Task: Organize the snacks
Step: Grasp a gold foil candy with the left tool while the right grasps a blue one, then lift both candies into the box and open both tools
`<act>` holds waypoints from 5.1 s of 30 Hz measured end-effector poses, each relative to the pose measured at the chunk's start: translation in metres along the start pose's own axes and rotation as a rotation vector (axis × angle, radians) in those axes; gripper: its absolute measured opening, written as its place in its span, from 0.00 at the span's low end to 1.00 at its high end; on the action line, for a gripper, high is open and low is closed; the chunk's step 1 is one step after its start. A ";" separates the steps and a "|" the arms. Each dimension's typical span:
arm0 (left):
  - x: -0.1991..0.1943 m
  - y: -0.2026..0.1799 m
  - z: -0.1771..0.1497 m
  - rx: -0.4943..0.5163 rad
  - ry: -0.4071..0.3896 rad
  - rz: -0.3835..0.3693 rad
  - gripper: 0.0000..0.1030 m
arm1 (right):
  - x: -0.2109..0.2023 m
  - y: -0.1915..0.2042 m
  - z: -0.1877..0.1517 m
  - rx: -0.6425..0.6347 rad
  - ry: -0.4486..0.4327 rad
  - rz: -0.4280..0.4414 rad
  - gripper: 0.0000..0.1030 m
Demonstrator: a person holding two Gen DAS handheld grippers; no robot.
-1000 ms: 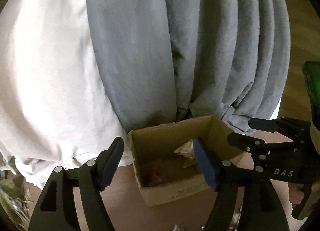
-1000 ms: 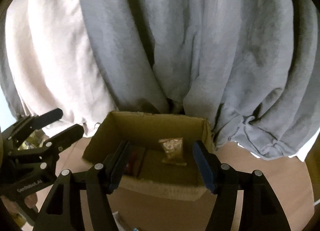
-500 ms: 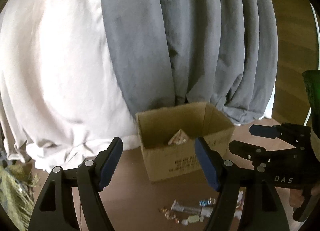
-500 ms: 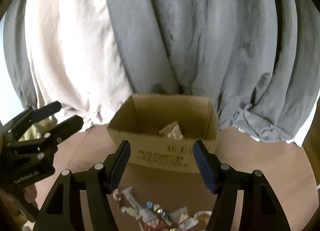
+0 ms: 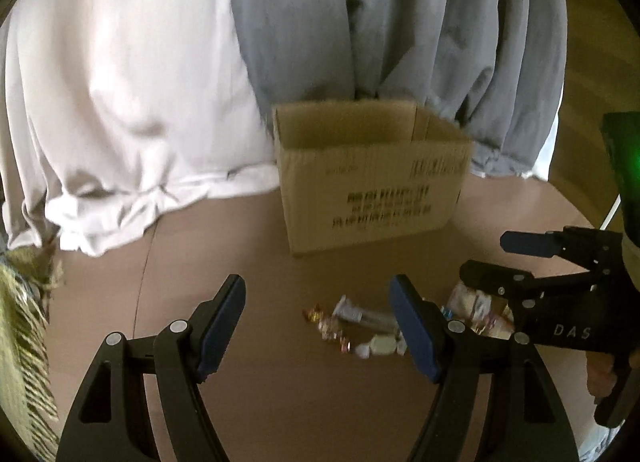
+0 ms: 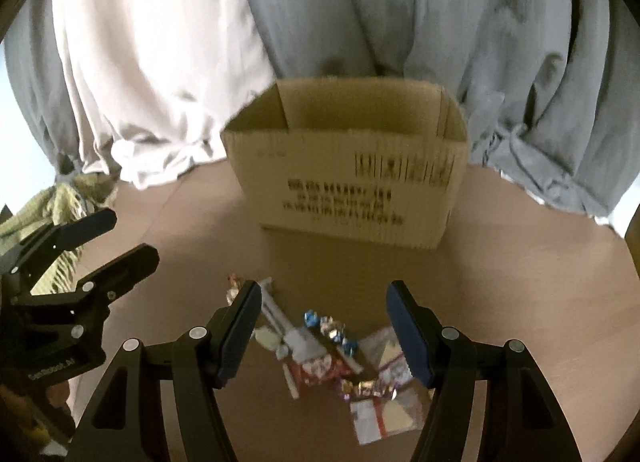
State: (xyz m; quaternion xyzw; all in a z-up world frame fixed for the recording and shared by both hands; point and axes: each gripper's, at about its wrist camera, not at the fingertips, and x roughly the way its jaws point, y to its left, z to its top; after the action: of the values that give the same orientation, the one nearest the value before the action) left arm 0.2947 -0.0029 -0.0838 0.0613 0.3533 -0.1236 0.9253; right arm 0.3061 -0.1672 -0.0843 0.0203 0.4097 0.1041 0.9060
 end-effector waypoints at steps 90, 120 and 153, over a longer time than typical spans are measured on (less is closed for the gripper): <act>-0.033 -0.016 0.107 0.051 -0.268 -0.163 0.26 | -0.064 -0.009 0.069 0.063 -0.300 0.100 0.24; 0.054 -0.010 0.202 0.045 -0.190 -0.211 0.26 | -0.011 -0.048 0.163 0.073 -0.270 0.060 0.24; -0.022 -0.063 0.134 0.208 -0.294 -0.189 0.65 | -0.072 -0.053 0.085 0.115 -0.284 -0.078 0.41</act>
State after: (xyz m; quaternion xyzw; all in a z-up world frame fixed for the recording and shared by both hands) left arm 0.3475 -0.0860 0.0292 0.1043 0.2041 -0.2533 0.9399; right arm 0.3330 -0.2294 0.0187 0.0707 0.2833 0.0413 0.9555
